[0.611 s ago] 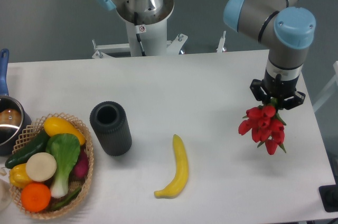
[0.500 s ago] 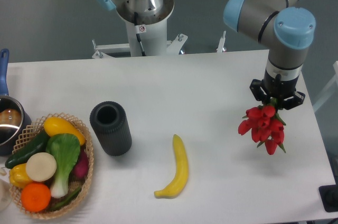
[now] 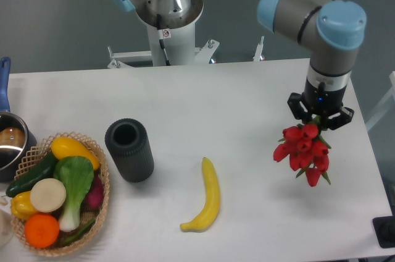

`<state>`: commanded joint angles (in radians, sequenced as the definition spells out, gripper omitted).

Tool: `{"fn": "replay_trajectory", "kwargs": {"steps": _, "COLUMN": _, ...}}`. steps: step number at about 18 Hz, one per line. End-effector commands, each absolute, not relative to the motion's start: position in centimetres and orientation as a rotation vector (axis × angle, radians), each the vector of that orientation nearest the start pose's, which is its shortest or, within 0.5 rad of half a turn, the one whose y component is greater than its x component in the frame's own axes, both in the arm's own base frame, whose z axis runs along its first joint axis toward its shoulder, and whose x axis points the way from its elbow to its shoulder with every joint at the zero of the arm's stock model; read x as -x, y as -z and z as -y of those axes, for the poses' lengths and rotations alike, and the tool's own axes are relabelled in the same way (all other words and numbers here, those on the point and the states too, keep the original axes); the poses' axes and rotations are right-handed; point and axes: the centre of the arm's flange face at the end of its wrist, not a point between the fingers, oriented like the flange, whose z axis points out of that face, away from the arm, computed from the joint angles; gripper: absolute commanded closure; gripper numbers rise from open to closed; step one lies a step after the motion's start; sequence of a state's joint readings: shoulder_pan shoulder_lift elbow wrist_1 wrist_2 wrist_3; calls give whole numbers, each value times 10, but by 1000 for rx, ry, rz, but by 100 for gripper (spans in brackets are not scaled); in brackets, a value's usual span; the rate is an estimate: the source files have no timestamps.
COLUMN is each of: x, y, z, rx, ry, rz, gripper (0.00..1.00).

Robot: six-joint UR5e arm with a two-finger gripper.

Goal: Insert the flowers into the vase
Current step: 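Hold the red tulip bunch in the gripper and lift slightly, then carry the tulips over the black vase, stems pointing down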

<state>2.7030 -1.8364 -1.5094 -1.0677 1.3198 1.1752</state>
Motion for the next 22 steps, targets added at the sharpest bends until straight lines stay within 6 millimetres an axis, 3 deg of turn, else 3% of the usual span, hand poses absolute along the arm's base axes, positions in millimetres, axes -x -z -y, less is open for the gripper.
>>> {"fn": "replay_trajectory", "kwargs": {"steps": 3, "x": 452, "y": -454, "z": -412, "rx": 2633, "ry": -183, "rz": -116, "gripper": 100}}
{"fn": "replay_trajectory", "kwargs": {"steps": 11, "x": 387, "y": -491, "z": -431, "rx": 2254, "ry": -58, "rz": -123, "gripper": 100}}
{"fn": "replay_trajectory", "kwargs": {"steps": 15, "x": 352, "y": -498, "z": -454, "rx": 2096, "ry": 128, "rz": -179, "gripper": 100}}
{"fn": "replay_trajectory", "kwargs": {"steps": 18, "x": 328, "y": -493, "z": -468, "rx": 2084, "ry": 209, "rz": -182, "gripper": 100}}
{"fn": "replay_trajectory", "kwargs": {"steps": 22, "x": 299, "y": -491, "z": -472, "rx": 2042, "ry": 282, "rz": -212, "gripper": 100}}
